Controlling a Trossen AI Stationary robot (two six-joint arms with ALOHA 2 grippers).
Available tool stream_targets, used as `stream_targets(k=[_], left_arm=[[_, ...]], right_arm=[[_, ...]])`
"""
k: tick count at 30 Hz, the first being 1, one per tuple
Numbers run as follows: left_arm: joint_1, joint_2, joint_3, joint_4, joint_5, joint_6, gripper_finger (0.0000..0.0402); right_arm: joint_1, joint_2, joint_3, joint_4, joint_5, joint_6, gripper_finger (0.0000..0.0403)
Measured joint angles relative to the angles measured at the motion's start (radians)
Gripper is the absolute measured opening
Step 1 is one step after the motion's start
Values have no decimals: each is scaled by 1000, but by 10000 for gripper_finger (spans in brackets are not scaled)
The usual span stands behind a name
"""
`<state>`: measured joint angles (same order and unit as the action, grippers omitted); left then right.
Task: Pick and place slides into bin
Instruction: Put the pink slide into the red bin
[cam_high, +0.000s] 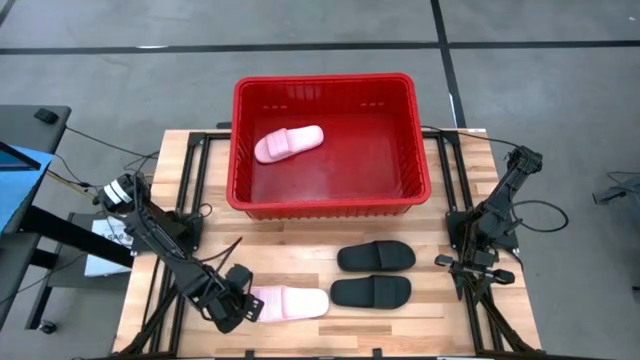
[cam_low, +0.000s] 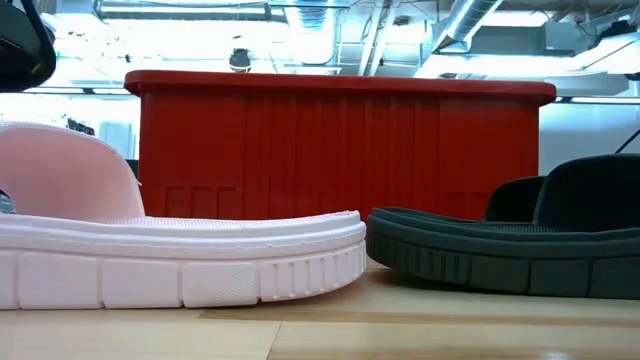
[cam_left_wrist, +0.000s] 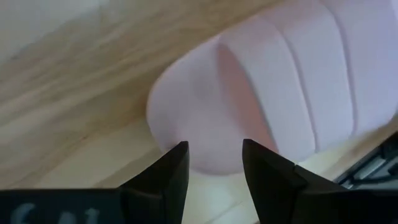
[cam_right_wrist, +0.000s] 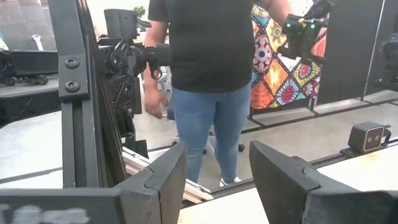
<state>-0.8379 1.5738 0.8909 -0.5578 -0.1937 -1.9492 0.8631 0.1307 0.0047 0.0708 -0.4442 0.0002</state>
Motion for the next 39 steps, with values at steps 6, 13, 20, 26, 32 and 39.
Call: stream_targets(k=[6, 13, 20, 26, 32, 39], left_arm=[[9, 0, 0, -19, 22, 3, 140], [-10, 0, 0, -8, 58, 5, 140], [-13, -1, 1, -12, 58, 5, 140], [-9, -1, 1, -36, 56, 9, 140], [22, -1, 1, -40, 49, 19, 140], [53, -1, 1, -93, 59, 32, 140]], right_arm=[[0, 0, 0, 0, 0, 0, 166], [0, 0, 0, 0, 0, 0, 166], [0, 0, 0, 0, 0, 0, 166], [0, 0, 0, 0, 0, 0, 166], [0, 0, 0, 0, 0, 0, 166], [0, 0, 0, 0, 0, 0, 166]])
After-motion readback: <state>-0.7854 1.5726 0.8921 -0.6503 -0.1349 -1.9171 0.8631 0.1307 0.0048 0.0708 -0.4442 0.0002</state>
